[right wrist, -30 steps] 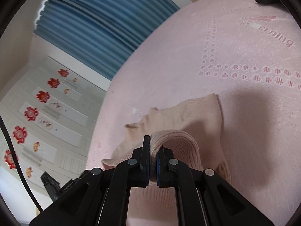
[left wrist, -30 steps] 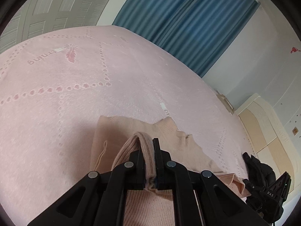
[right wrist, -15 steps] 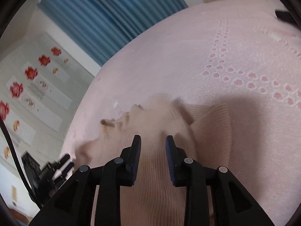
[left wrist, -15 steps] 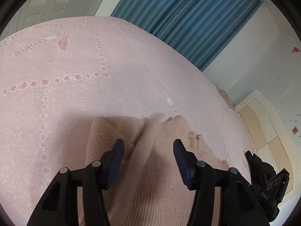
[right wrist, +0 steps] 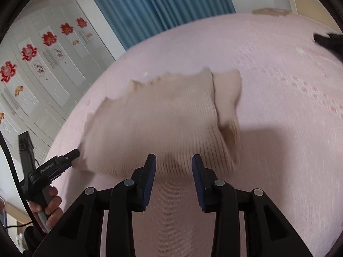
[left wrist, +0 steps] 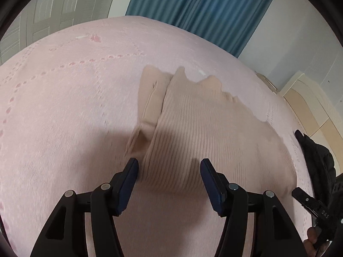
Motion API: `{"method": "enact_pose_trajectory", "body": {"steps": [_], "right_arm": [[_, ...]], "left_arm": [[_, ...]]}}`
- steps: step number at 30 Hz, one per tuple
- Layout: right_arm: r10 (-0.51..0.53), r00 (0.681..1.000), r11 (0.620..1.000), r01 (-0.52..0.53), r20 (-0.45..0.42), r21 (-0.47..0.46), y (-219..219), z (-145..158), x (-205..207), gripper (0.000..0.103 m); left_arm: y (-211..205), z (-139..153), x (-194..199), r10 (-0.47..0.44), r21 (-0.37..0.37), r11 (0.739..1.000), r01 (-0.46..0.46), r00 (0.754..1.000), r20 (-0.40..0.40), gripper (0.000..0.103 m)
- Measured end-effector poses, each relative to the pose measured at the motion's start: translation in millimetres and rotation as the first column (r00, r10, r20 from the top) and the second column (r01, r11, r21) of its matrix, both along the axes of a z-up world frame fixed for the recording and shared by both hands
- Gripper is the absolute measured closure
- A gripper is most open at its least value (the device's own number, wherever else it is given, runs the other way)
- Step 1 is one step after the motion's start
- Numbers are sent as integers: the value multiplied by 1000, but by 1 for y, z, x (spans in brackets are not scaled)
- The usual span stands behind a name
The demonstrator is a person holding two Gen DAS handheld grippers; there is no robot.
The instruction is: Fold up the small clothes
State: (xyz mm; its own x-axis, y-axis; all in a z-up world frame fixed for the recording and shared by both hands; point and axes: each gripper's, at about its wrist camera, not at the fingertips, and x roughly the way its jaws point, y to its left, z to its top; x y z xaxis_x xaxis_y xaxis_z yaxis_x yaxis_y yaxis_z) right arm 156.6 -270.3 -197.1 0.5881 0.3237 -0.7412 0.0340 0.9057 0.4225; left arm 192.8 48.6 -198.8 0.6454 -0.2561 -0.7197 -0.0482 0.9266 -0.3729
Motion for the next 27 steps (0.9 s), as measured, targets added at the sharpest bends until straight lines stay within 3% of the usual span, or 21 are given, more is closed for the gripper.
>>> {"method": "enact_pose_trajectory", "body": {"steps": [2,5,13,16,19,21,22,24,27], "right_arm": [[-3,999,1000,4,-48,18,-2,-8,-2,66],[-46,994,999,48,-96,20,-6,-18,-4,66],[-149,974,961,183,-171,206,-38,-41,8,65],[-182,969,952,217,-169,218,-43,-43,20,65],[-189,969,957,218,-156,192,-41,-45,34,66],[-196,970,963,218,-146,156,-38,-46,39,80],[-191,971,966,213,-144,149,-36,-47,39,91],[-184,974,970,202,-132,139,-32,-47,38,93],[-168,983,983,172,-80,58,-20,-36,33,94]], "left_arm": [[5,-3,-8,8,-38,999,-9,1000,-14,41],[16,-18,-12,4,-165,986,-16,997,-72,41],[29,-31,10,80,-264,960,-94,995,-64,41],[24,-31,24,106,-239,964,-118,992,-61,41],[14,-29,32,125,-162,978,-132,991,-53,45],[8,-27,33,151,-98,983,-155,987,-45,68],[7,-28,34,143,-100,984,-147,989,-46,84],[5,-28,33,131,-105,985,-135,991,-37,91],[-4,-18,26,118,-15,993,-118,993,18,92]]}}
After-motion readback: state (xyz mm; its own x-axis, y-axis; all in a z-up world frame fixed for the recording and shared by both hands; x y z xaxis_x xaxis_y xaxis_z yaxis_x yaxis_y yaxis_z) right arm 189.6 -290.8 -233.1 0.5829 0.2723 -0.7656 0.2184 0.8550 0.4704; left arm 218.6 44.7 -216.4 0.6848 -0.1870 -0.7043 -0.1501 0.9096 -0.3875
